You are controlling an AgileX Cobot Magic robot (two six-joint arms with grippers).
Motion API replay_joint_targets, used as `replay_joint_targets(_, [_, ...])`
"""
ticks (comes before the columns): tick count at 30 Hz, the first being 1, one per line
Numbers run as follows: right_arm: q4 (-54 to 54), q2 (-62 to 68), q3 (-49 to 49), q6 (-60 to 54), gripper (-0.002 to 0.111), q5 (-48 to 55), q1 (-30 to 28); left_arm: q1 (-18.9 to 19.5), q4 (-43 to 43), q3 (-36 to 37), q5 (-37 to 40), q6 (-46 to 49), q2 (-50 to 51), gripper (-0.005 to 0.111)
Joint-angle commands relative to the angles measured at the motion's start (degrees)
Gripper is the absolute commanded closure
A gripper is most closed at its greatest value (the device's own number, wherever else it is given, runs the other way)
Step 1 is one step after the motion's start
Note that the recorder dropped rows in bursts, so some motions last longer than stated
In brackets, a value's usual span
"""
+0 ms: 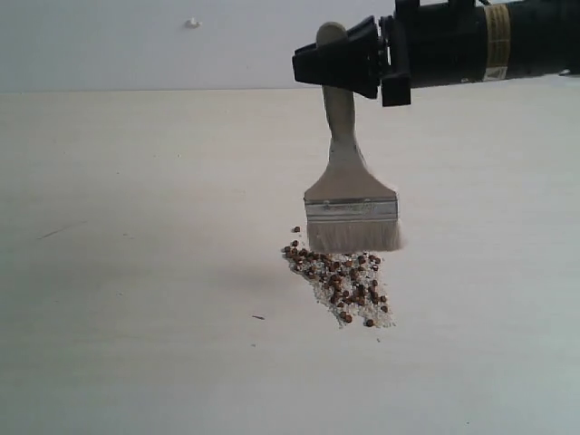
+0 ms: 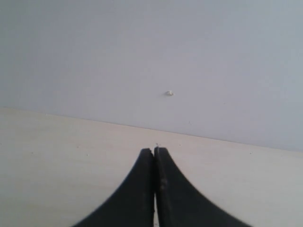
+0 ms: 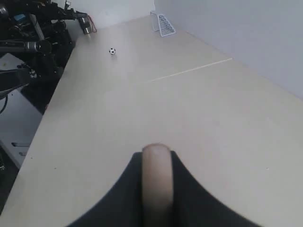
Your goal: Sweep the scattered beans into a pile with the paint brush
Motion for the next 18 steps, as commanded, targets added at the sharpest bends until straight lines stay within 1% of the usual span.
replay_joint_targets(1, [6.07,-6.45,13.03,-9.30,0.108,-0.22,0.04,0.02,-0.19,0.19,0.17,0.03,-0.22,0.107])
replay_joint_targets(3, [6.94,-8.18,18.75,-13.47,0.108,-0.22,0.04,0.02,-0.19,0.19,0.17,0.03,-0.22,0.107])
replay_joint_targets(7, [5.10,-8.40,23.81,-17.17,0.108,-0.22,0.04,0.02,-0.19,0.19,0.17,0.03,-0.22,0.107])
replay_joint_targets(13, [4.49,-8.05,24.40,-18.53,0.108,-0.22,0.04,0.02,-0.19,0.19,0.17,0.03,-0.22,0.107])
replay_joint_targets(18, [5.16,-3.35,24.40,-22.32,0.108,-0.22,0.04,0.02,-0.19,0.19,0.17,0.03,-0.22,0.107])
